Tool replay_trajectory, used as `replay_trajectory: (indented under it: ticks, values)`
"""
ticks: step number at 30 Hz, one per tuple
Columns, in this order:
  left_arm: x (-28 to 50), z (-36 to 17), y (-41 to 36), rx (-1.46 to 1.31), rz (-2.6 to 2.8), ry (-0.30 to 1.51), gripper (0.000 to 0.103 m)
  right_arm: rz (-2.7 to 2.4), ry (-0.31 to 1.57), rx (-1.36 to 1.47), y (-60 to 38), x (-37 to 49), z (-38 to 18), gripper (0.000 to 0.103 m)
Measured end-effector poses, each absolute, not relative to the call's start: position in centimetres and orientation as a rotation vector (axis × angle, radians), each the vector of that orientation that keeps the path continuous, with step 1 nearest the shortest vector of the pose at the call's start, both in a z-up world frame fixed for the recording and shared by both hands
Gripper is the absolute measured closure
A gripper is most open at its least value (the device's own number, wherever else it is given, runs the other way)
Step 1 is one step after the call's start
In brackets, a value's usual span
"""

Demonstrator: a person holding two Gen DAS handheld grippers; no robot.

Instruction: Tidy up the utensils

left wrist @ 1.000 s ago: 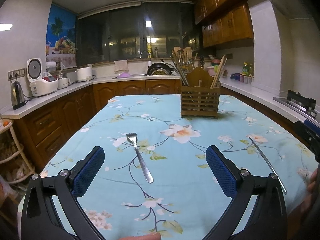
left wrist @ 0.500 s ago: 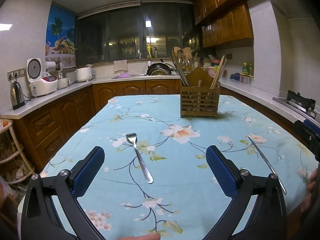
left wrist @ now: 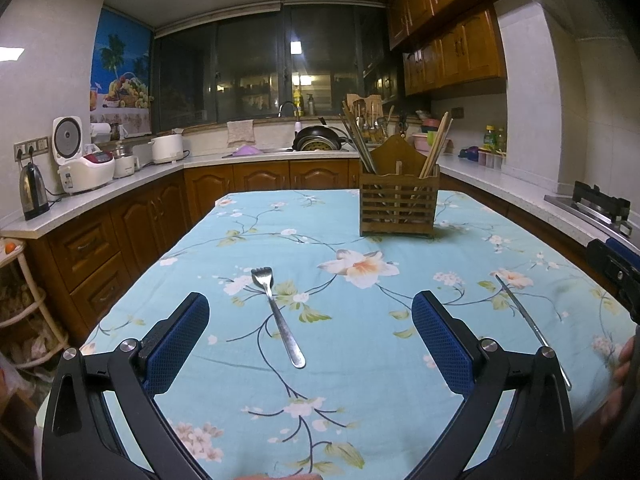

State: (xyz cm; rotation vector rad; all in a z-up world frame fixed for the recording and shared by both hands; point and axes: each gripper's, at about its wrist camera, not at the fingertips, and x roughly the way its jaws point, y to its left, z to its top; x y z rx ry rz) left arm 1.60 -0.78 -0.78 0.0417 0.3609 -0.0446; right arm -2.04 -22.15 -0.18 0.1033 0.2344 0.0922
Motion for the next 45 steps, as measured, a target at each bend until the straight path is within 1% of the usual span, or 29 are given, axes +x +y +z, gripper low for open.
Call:
replay_trajectory:
  ticks: [45]
  values:
    - [1.71,-0.35,-1.00,0.044,-0.050,0.357,0.000,0.099,0.226,0.106,-21.65,-1.75,0.23,0.000]
